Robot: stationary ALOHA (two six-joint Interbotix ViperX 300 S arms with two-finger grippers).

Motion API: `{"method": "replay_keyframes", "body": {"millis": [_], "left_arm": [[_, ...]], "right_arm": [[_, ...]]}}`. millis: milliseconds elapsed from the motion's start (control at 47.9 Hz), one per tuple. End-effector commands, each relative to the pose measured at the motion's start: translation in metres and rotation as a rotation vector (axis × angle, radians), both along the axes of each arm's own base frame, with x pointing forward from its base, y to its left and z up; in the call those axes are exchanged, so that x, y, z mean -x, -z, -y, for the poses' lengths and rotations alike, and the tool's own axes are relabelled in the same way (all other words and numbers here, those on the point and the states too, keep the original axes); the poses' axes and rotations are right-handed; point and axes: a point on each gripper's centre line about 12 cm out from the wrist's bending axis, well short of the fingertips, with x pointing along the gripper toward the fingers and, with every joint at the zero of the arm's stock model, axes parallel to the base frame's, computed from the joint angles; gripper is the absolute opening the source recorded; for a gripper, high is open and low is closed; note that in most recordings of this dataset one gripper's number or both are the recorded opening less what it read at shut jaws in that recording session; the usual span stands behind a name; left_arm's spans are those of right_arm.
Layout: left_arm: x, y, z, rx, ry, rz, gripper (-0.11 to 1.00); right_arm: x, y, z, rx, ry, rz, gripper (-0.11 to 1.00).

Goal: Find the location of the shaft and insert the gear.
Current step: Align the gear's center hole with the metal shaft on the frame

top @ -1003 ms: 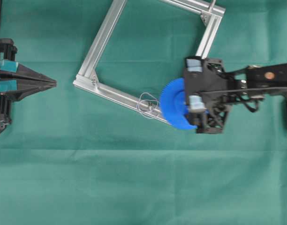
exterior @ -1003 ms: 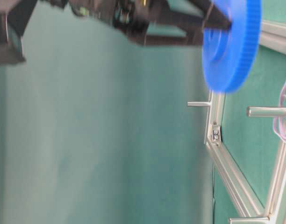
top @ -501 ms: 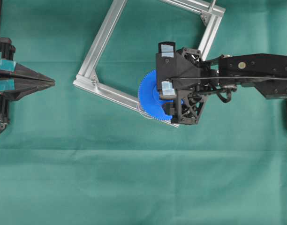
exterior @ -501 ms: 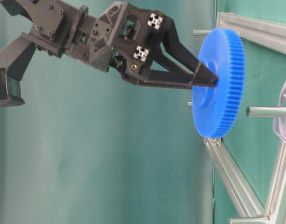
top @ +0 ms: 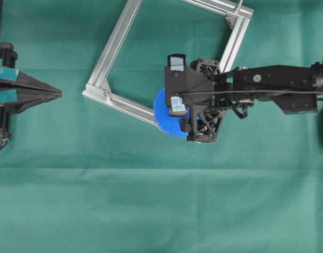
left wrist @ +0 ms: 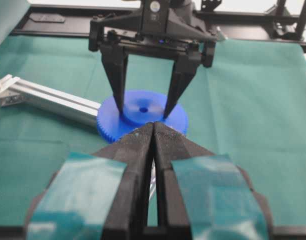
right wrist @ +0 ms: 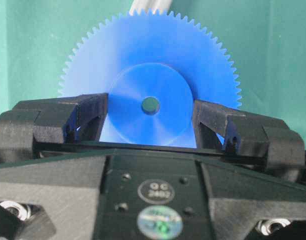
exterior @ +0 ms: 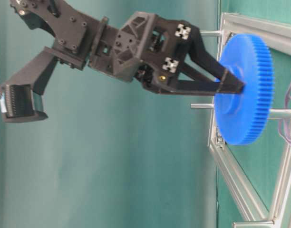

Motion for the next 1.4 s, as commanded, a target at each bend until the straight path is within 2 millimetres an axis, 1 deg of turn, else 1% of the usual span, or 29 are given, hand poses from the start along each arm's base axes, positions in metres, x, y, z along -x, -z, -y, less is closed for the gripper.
{"method": "replay_keyframes", "body": {"millis": [0, 167, 543, 647, 856, 1086, 1232, 1378], "left_arm": [[-0.002, -0.011, -0.001, 0.000, -0.003, 0.028, 0.01], [-0.002, -0.011, -0.001, 0.000, -0.003, 0.028, 0.01], [-0.002, -0.011, -0.001, 0.000, -0.003, 0.028, 0.01], [-0.003, -0.011, -0.001, 0.000, -0.003, 0.026, 0.01], [-0.003, -0.011, -0.001, 0.000, -0.003, 0.026, 0.01], [-0.003, -0.011, -0.001, 0.000, -0.003, 0.026, 0.01], [-0.003, -0.011, -0.001, 0.000, -0.003, 0.026, 0.01], [-0.002, -0.011, -0.001, 0.001, -0.003, 0.025, 0.01]], "right_arm": [[-0.007, -0.018, 0.000, 0.005, -0.004, 0.058, 0.69], [-0.007, -0.018, 0.000, 0.005, -0.004, 0.063, 0.69], [-0.015, -0.019, -0.001, 0.001, -0.010, 0.110, 0.69], [-0.021, -0.019, -0.002, 0.004, -0.019, 0.123, 0.69], [-0.033, -0.012, -0.001, 0.012, -0.030, 0.124, 0.69], [-0.042, -0.015, 0.000, 0.027, -0.052, 0.136, 0.69], [-0.041, -0.014, 0.001, 0.025, -0.047, 0.130, 0.69], [-0.036, -0.011, -0.003, 0.008, -0.037, 0.117, 0.69]]}}
